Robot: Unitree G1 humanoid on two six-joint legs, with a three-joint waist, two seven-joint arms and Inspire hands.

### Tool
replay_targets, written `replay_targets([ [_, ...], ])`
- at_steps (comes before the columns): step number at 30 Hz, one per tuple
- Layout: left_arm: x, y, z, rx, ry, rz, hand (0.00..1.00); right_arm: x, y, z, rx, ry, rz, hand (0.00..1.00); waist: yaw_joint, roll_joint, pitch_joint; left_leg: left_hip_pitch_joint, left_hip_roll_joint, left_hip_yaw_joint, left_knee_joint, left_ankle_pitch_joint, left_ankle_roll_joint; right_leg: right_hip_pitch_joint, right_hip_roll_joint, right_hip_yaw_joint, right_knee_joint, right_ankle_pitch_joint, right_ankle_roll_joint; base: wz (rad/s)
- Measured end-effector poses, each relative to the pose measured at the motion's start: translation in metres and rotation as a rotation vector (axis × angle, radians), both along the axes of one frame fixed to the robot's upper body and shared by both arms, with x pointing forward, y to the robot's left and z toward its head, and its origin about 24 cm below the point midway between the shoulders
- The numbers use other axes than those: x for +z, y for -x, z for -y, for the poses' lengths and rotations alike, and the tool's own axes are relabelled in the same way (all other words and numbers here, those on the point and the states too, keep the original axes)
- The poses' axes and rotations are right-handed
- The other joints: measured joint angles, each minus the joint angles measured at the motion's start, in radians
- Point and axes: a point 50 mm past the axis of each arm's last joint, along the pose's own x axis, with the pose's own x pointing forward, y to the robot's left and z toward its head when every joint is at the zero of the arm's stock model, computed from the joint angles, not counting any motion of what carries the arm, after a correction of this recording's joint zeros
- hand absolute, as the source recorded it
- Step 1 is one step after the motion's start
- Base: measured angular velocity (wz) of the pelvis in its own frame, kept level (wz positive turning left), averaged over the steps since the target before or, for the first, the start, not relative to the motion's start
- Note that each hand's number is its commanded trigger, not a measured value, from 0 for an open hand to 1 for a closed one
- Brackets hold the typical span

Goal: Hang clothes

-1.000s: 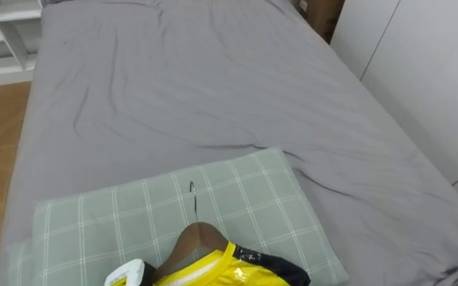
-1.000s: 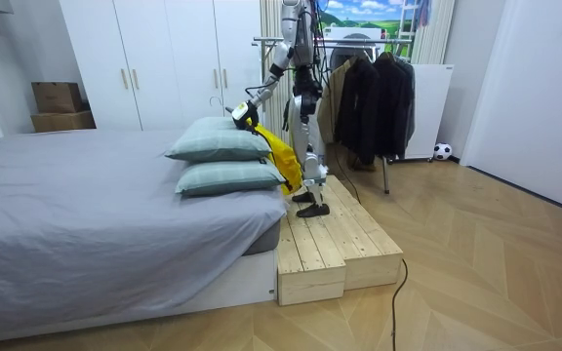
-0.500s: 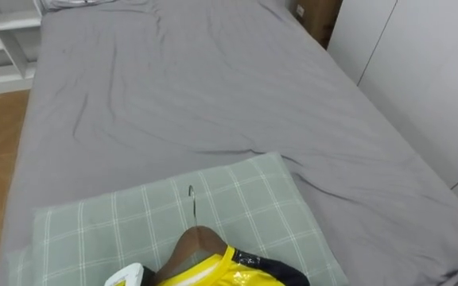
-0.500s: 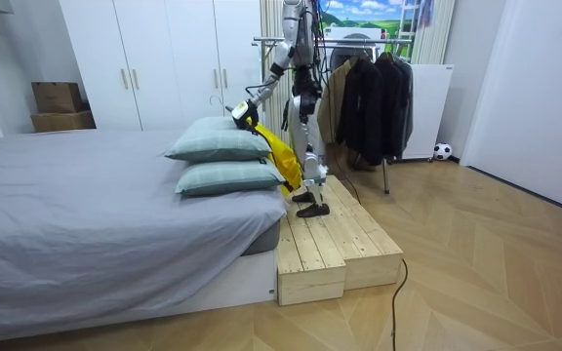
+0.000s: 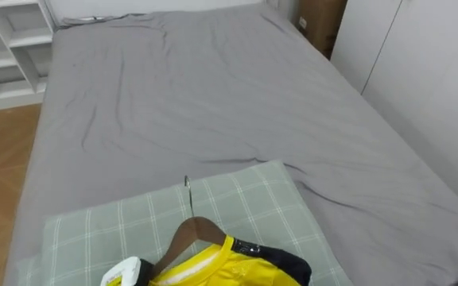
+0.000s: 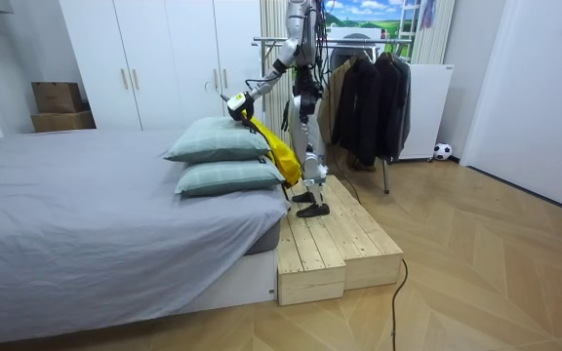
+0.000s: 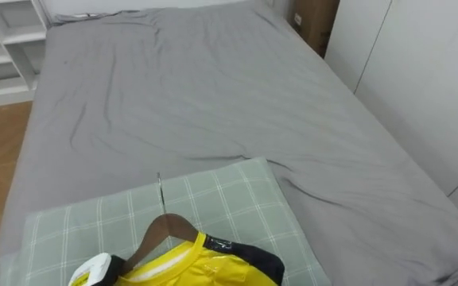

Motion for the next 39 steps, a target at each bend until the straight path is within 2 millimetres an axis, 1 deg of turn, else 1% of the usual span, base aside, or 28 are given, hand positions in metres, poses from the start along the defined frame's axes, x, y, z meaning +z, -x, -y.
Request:
replay_targets([
  [2, 0.007, -0.004, -0.001, -0.009, 0.002, 0.039, 1.0, 0.0, 0.001, 0.001, -0.001, 0.002, -0.002, 0.0, 0.002, 0.0, 0.0002, 0.008, 0.0, 0.0, 0.0, 0.0, 0.0, 0.008, 0.0, 0.0, 0.0, 0.0, 0.0, 0.0],
  [3, 0.01, -0.006, -0.002, -0.005, 0.011, 0.058, 1.0, 0.0, 0.004, 0.001, -0.004, 0.002, -0.01, 0.0, 0.001, -0.001, 0.0003, 0.016, 0.0, 0.0, 0.0, 0.0, 0.0, 0.017, 0.0, -0.001, 0.0, 0.0, 0.0, 0.0],
  [5, 0.017, -0.01, -0.002, -0.008, 0.019, 0.094, 1.0, 0.0, 0.004, 0.001, -0.008, 0.002, -0.005, 0.0, 0.001, -0.001, 0.0003, 0.021, 0.0, -0.004, 0.001, 0.0, 0.0, 0.022, 0.0, -0.001, 0.0, 0.0, 0.0, 0.03],
  [7, 0.03, -0.019, 0.002, -0.021, 0.034, 0.162, 1.0, 0.0, 0.004, 0.002, -0.015, 0.003, -0.007, 0.0, 0.001, 0.0, 0.0001, 0.018, -0.001, -0.015, 0.001, 0.0, 0.0, 0.022, 0.0, -0.004, 0.001, 0.0, 0.0, 0.11],
  [10, 0.044, -0.027, 0.005, -0.033, 0.047, 0.233, 1.0, 0.0, 0.004, 0.002, -0.013, 0.01, -0.009, 0.0, 0.003, 0.002, -0.0015, 0.023, -0.001, -0.021, -0.001, 0.0, 0.0, 0.027, 0.0, -0.007, 0.004, 0.001, -0.001, 0.03],
  [14, 0.057, -0.034, 0.007, -0.036, 0.062, 0.305, 1.0, 0.0, 0.005, 0.003, -0.014, 0.011, -0.016, 0.0, 0.006, 0.003, -0.0018, 0.031, -0.001, -0.025, 0.0, 0.0, 0.0, 0.037, 0.001, -0.01, 0.004, 0.004, -0.003, 0.02],
  [16, 0.065, -0.037, 0.008, -0.034, 0.081, 0.345, 1.0, 0.0, 0.006, 0.004, -0.015, 0.016, -0.02, 0.0, 0.019, 0.009, -0.0068, 0.033, -0.001, -0.025, 0.001, -0.001, 0.0, 0.04, 0.001, -0.01, 0.004, 0.005, -0.003, 0.0],
  [20, 0.08, -0.042, 0.007, -0.053, 0.087, 0.411, 1.0, 0.0, 0.008, 0.006, -0.017, 0.022, -0.025, 0.0, 0.022, 0.016, -0.0103, 0.035, -0.001, -0.026, 0.006, -0.001, 0.0, 0.043, 0.001, -0.011, 0.004, 0.006, -0.003, 0.0],
  [24, 0.097, -0.047, 0.001, -0.026, 0.099, 0.494, 1.0, 0.0, 0.011, 0.008, -0.046, 0.019, -0.023, 0.0, 0.022, 0.026, -0.007, 0.035, -0.001, -0.026, 0.006, -0.001, 0.0, 0.043, 0.001, -0.012, 0.004, 0.006, -0.003, 0.0],
  [26, 0.103, -0.048, -0.004, -0.012, 0.103, 0.525, 1.0, 0.0, 0.013, 0.009, -0.061, 0.017, -0.024, 0.0, 0.021, 0.03, -0.0035, 0.044, -0.001, -0.026, 0.001, -0.001, 0.0, 0.051, 0.001, -0.011, 0.001, 0.006, -0.003, 0.0],
  [28, 0.106, -0.049, -0.007, -0.001, 0.104, 0.542, 1.0, 0.0, 0.015, 0.011, -0.077, 0.016, -0.026, 0.0, 0.021, 0.039, 0.0036, 0.066, -0.001, -0.025, -0.006, -0.001, 0.0, 0.07, 0.002, -0.009, -0.001, 0.006, -0.003, 0.0],
  [30, 0.108, -0.049, -0.009, 0.003, 0.101, 0.553, 1.0, 0.0, 0.015, 0.013, -0.084, 0.017, -0.024, 0.0, 0.022, 0.043, 0.0043, 0.067, -0.002, -0.025, -0.011, -0.001, 0.0, 0.07, 0.002, -0.007, -0.002, 0.006, -0.003, 0.0],
  [35, 0.119, -0.051, -0.007, -0.028, 0.07, 0.6, 1.0, 0.0, 0.018, 0.015, -0.088, 0.022, -0.03, 0.0, 0.024, 0.043, 0.004, 0.066, -0.002, -0.026, -0.011, -0.001, 0.0, 0.07, 0.002, -0.006, -0.003, 0.006, -0.003, 0.0],
  [39, 0.138, -0.051, -0.004, -0.093, -0.025, 0.681, 1.0, 0.001, 0.018, 0.016, -0.087, 0.027, -0.033, 0.0, 0.024, 0.044, 0.0034, 0.065, -0.002, -0.026, -0.011, -0.001, 0.0, 0.069, 0.002, -0.007, -0.004, 0.006, -0.003, 0.0],
])
